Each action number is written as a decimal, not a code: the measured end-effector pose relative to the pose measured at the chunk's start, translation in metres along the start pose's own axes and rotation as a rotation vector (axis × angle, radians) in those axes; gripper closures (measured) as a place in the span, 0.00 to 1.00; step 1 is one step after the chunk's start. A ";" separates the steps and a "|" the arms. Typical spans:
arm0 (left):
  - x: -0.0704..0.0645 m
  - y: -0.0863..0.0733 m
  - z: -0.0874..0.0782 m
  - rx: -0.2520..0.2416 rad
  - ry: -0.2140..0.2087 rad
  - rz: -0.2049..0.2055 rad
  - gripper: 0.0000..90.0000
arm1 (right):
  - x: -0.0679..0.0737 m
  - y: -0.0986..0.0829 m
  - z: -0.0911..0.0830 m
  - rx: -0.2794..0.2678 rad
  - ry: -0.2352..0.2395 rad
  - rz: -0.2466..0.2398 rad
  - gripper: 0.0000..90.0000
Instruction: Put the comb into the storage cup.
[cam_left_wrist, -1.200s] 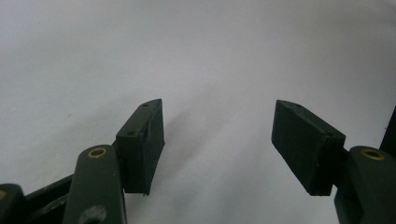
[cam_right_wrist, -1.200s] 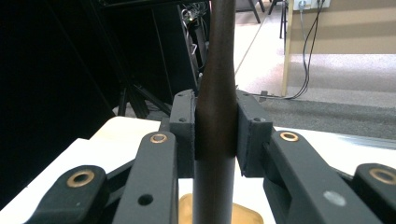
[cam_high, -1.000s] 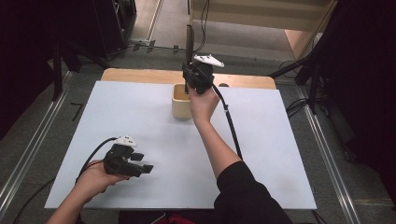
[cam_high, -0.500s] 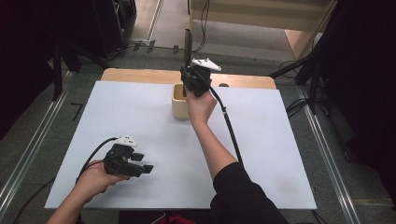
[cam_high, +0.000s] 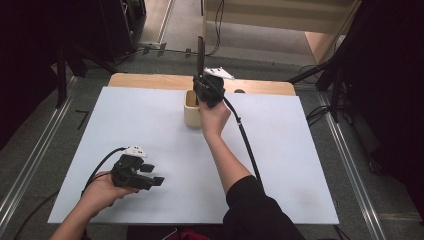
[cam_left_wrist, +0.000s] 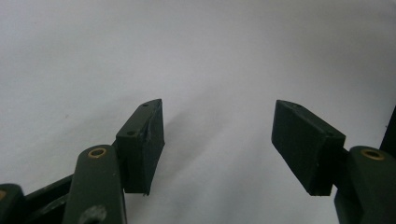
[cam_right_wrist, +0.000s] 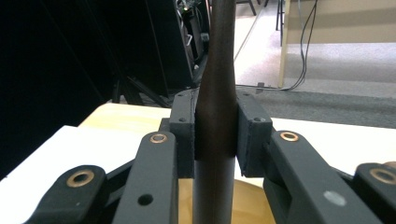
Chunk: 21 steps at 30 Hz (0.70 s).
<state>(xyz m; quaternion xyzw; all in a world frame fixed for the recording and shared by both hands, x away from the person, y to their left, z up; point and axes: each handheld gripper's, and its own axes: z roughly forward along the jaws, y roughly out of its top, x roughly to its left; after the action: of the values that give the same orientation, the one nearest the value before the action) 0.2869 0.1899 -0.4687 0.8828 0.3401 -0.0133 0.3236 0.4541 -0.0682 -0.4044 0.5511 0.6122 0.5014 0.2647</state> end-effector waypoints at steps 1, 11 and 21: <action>0.000 0.000 0.000 -0.001 -0.001 -0.001 0.39 | -0.001 -0.002 0.000 0.000 -0.003 -0.001 0.78; 0.000 0.000 0.000 0.000 0.000 -0.001 0.39 | -0.006 -0.012 0.002 0.000 -0.002 0.020 0.78; -0.001 0.000 0.001 0.004 0.001 0.001 0.39 | -0.007 -0.020 0.003 0.018 0.000 0.009 0.77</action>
<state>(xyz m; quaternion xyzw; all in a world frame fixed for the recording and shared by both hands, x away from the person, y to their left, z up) 0.2865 0.1892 -0.4691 0.8836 0.3397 -0.0134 0.3220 0.4507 -0.0714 -0.4251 0.5562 0.6144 0.4968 0.2576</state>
